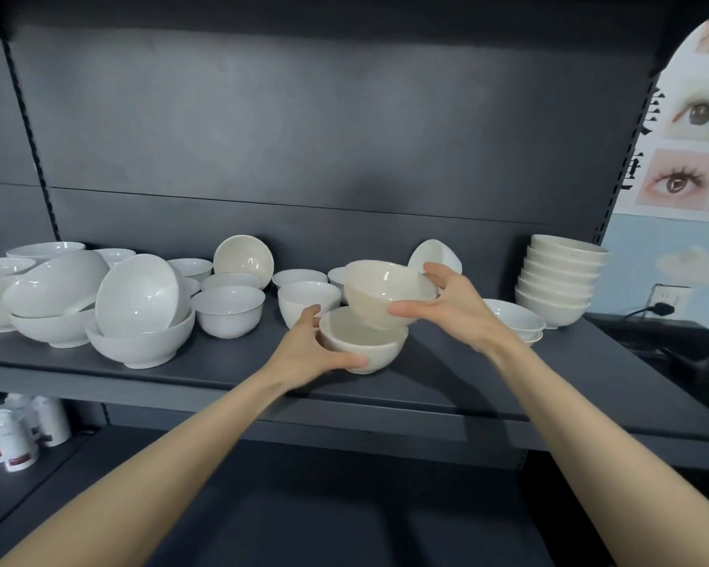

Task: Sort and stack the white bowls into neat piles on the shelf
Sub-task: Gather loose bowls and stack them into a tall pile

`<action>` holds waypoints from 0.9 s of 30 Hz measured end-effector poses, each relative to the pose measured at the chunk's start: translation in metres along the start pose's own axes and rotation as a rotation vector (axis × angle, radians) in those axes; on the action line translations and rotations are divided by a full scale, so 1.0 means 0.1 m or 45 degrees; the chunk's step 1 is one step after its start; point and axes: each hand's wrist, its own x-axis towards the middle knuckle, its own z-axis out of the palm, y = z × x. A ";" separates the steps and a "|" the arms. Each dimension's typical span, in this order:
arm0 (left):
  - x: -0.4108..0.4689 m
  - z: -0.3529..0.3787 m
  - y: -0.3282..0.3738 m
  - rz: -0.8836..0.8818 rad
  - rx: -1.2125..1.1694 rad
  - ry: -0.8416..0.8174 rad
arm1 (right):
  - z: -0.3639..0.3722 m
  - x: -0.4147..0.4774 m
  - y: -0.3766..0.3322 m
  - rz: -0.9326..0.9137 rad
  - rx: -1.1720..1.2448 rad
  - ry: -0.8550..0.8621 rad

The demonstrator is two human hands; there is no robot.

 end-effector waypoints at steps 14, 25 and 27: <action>0.10 0.05 -0.11 0.096 -0.310 -0.059 | 0.31 -0.08 0.04 -0.010 0.017 -0.138; 0.08 -0.02 -0.12 0.133 -0.131 -0.079 | 0.25 -0.08 0.01 0.011 -0.053 -0.250; 0.08 -0.05 -0.11 0.124 -0.061 -0.088 | 0.20 -0.07 -0.01 0.008 -0.127 -0.300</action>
